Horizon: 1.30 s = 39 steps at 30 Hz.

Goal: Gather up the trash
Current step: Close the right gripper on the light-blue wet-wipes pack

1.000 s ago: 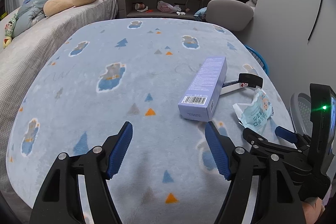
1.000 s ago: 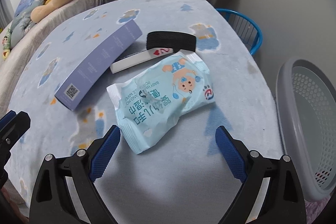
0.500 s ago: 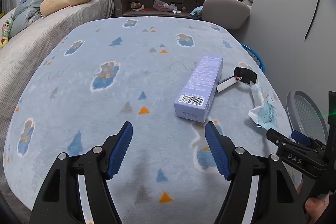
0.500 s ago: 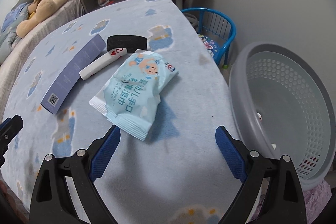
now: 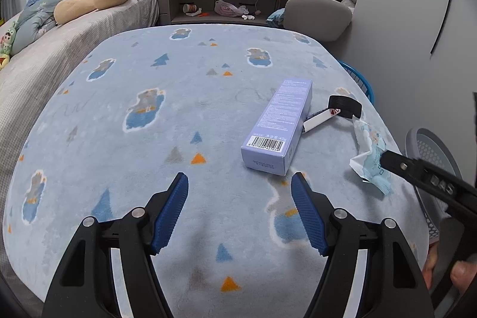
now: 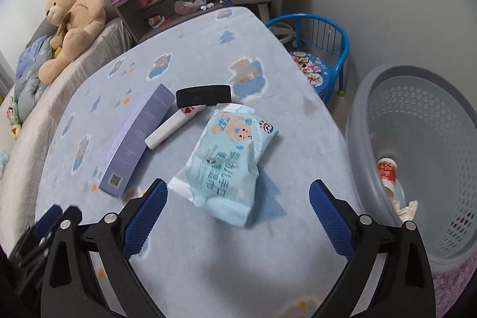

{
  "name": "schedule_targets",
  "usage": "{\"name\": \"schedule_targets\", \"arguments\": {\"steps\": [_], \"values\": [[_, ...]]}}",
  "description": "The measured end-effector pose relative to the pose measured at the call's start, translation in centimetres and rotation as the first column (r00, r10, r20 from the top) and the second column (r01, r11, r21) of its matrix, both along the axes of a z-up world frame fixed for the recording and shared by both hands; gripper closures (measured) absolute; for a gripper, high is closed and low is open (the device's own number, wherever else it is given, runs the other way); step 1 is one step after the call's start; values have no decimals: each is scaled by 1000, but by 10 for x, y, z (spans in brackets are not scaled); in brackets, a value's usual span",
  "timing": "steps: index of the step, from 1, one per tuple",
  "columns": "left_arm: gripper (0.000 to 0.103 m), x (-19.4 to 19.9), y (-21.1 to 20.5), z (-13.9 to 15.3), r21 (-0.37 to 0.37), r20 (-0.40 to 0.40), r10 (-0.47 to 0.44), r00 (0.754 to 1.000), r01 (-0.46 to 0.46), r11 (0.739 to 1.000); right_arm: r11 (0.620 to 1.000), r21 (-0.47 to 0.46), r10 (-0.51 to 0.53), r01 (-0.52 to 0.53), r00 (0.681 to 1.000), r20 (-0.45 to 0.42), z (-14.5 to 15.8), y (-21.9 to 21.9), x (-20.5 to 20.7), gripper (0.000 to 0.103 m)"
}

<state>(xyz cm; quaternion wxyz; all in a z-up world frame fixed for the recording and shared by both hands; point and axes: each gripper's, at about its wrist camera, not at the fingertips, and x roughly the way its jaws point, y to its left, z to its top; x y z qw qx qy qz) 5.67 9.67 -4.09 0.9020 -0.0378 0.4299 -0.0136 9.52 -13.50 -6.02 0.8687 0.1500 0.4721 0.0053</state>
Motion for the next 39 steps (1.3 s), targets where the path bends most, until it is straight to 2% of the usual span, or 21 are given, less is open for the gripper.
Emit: {"name": "schedule_targets", "arguments": {"steps": [9,18,25,27,30,31,32,39], "values": [[34,1,-2,0,1,-1,1,1000,-1,1000,999,9,-49,49,997,-60,-23,-1,30,9],[34,4,-6,-1,3,-6,-14,1000,14,1000,997,55,-50,52,998,-49,-19,-7,34,9],[34,6,-10,-3,4,-12,-22,1000,23,1000,999,0,-50,50,997,-51,-22,1,42,10],[34,8,-10,-3,-1,-15,-22,1000,22,1000,999,-19,-46,45,998,-47,-23,1,39,13],[34,12,-10,-4,-10,-23,-27,999,27,1000,999,-24,-34,33,999,-38,-21,-1,34,31],[34,13,-11,-4,-13,-26,-31,999,30,999,1000,-16,-25,24,999,-36,-21,-2,32,41],[34,15,-12,-4,-18,-30,-36,999,36,999,1000,-3,-18,18,999,-38,-20,-4,31,46],[34,33,-18,-7,-27,-50,-70,996,69,997,999,50,2,-1,1000,-18,-12,-16,4,47]]}}
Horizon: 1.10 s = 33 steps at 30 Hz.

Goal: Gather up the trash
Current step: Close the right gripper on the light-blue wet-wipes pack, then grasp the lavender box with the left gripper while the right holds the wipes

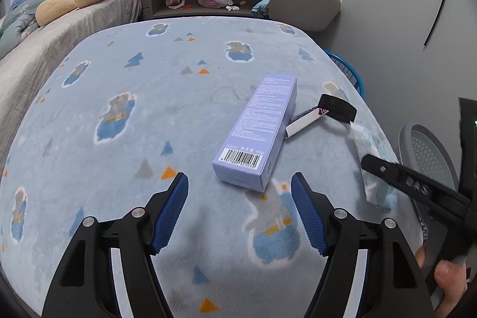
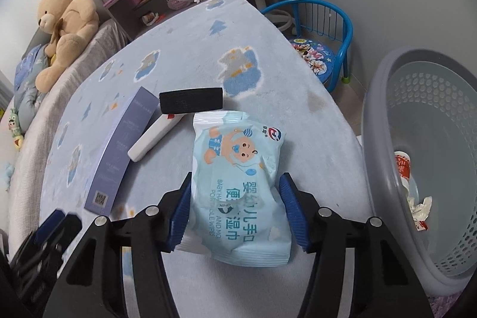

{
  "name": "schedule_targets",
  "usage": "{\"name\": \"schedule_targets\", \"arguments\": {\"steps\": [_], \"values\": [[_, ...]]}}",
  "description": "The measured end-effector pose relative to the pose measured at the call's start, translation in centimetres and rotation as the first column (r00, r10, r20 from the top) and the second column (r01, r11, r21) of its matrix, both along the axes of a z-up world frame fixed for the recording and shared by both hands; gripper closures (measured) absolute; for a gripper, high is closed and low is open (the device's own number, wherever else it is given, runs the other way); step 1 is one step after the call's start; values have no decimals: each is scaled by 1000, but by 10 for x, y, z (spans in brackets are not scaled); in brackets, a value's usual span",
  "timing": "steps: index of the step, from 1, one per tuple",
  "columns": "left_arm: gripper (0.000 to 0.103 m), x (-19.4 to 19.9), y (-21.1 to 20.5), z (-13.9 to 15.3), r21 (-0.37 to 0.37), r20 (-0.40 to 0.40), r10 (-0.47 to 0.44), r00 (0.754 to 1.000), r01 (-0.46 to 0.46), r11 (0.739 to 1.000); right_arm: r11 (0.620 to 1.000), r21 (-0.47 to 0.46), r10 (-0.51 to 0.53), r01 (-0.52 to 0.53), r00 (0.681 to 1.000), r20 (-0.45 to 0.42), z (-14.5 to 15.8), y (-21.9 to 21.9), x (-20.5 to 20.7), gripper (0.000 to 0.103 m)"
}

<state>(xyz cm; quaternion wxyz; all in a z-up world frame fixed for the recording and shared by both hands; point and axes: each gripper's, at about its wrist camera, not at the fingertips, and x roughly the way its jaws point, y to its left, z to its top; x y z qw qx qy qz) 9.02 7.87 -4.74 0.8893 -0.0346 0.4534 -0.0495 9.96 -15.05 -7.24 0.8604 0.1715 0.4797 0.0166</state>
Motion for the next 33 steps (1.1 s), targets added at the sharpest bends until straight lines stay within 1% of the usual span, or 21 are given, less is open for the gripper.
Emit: {"name": "schedule_targets", "arguments": {"steps": [5,12,17,24,28,31,33], "values": [[34,18,-2,-2,-1,-11,-16,1000,16,1000,1000,-5,15,-14,999,30,10,-3,-19,47],[34,41,-11,-3,30,-21,-45,999,45,999,999,13,30,-31,999,41,17,-9,-35,47],[34,56,-17,-13,15,-65,-76,995,77,997,999,21,38,-39,998,44,18,-10,-41,47],[34,73,-23,-24,45,-88,-92,992,96,994,998,30,46,-48,997,55,20,-10,-43,47],[34,81,-25,-35,48,-118,-105,988,111,993,998,31,47,-49,997,59,21,-10,-43,47],[34,83,-26,-40,49,-114,-108,988,115,992,998,35,45,-47,997,58,20,-11,-43,47],[40,83,-27,-41,45,-114,-114,987,120,992,998,37,44,-46,997,57,20,-12,-44,47]]}}
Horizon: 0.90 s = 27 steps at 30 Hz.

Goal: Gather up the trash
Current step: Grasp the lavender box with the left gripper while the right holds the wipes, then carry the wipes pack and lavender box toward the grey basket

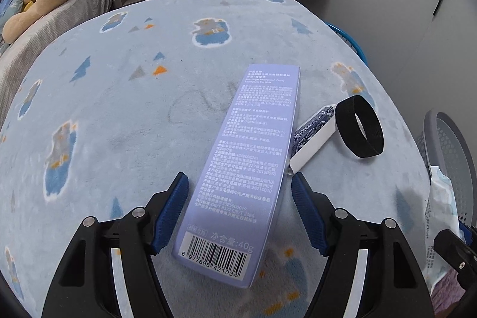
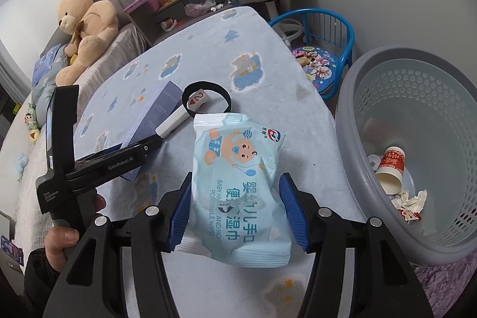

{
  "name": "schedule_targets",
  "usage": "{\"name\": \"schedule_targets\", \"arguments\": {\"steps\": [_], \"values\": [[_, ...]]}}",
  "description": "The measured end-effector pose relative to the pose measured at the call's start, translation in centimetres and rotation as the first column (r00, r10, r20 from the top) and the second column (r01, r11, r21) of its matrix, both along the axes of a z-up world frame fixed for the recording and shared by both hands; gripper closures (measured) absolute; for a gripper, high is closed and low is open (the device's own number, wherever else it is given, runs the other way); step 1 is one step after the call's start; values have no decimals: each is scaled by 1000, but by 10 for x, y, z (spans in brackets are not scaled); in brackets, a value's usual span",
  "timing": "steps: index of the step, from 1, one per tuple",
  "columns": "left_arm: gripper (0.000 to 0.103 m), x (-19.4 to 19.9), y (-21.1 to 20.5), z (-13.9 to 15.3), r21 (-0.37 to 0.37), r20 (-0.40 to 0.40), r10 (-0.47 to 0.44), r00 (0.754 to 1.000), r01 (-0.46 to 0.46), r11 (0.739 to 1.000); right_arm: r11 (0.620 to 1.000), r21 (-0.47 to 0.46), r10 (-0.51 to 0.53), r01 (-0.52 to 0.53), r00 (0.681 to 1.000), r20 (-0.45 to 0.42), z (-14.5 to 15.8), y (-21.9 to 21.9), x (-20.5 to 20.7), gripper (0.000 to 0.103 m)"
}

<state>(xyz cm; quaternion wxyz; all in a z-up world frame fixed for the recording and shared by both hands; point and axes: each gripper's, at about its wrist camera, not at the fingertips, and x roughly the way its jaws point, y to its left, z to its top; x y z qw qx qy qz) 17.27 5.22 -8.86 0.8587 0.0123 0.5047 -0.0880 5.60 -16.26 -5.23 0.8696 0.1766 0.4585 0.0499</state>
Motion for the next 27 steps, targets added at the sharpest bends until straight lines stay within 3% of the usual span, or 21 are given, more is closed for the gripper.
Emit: {"name": "schedule_targets", "arguments": {"steps": [2,4,17,27], "values": [[53,-2,0,0,4,5,-2,1000,2,1000,1000,2,-2,2,1000,1,0,-1,-1,47],[59,-4,2,1,-13,11,-6,1000,6,1000,1000,4,-4,4,1000,2,0,-1,-2,47],[60,-59,19,34,-31,107,52,993,-49,998,1000,12,-12,12,1000,26,7,-6,-7,47],[60,-94,-11,71,-47,188,-4,982,13,999,1000,11,-28,27,996,85,28,-19,-27,47]]}}
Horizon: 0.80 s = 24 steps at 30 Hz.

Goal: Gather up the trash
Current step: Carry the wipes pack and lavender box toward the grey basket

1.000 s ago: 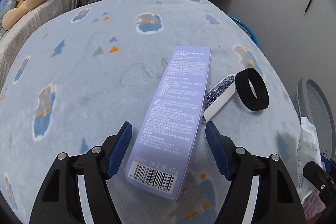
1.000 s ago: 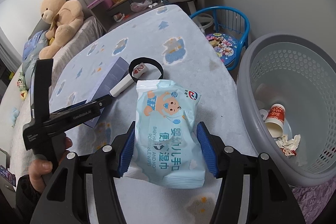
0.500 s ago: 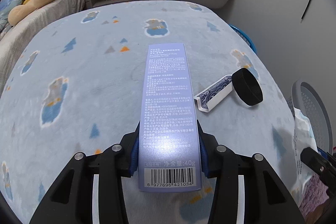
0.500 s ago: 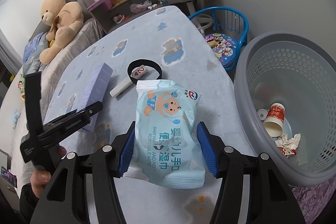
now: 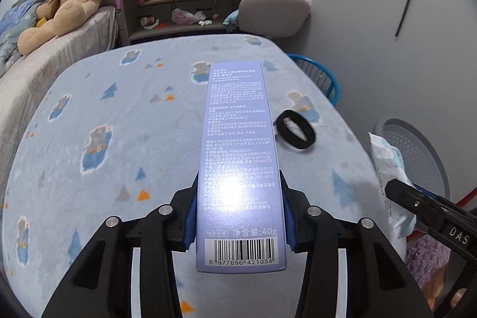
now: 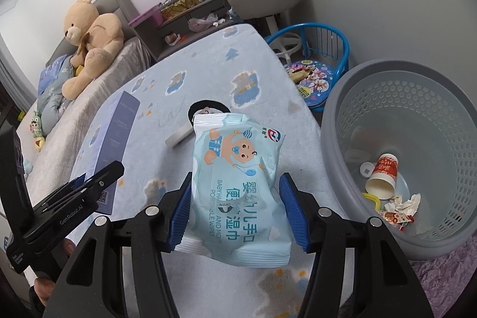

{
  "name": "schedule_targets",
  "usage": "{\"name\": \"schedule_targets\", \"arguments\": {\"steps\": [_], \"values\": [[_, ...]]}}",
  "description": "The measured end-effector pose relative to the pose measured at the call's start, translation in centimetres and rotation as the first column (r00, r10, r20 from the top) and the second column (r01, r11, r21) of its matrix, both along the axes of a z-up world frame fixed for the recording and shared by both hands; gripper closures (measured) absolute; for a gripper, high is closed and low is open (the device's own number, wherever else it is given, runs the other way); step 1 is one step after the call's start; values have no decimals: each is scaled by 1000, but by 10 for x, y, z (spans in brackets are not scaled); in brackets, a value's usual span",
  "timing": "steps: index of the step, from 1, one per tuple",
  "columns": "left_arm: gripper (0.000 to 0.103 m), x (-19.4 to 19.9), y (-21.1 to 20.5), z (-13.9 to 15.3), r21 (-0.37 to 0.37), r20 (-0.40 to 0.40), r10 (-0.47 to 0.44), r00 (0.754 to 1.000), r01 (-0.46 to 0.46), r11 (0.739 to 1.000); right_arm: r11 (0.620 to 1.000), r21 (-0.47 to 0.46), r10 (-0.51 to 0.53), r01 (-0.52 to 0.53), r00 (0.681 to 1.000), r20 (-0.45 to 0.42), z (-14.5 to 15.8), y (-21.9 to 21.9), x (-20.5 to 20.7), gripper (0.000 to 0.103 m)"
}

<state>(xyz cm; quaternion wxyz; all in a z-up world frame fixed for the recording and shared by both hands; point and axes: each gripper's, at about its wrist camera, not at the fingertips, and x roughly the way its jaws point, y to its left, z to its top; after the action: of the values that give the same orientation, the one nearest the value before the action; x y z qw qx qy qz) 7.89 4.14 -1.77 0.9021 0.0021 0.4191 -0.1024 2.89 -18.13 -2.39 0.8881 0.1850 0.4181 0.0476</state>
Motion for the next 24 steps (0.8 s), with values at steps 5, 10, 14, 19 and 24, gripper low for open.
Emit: {"name": "schedule_targets", "arguments": {"steps": [5,10,14,19,24], "values": [[60,-11,-31,18,-11,38,-66,997,66,998,999,-8,-48,48,998,33,12,-23,-17,47],[60,-22,-68,29,-17,58,-138,989,139,990,993,-12,-117,118,991,62,21,-59,-37,47],[60,-27,-106,33,-17,58,-208,976,209,978,984,-13,-178,179,981,74,24,-90,-47,47],[60,-27,-152,29,-25,37,-293,956,294,956,965,-34,-256,258,964,68,22,-131,-56,47],[59,-22,-194,19,-16,-1,-360,933,360,933,948,-47,-311,314,949,48,12,-168,-59,47]]}}
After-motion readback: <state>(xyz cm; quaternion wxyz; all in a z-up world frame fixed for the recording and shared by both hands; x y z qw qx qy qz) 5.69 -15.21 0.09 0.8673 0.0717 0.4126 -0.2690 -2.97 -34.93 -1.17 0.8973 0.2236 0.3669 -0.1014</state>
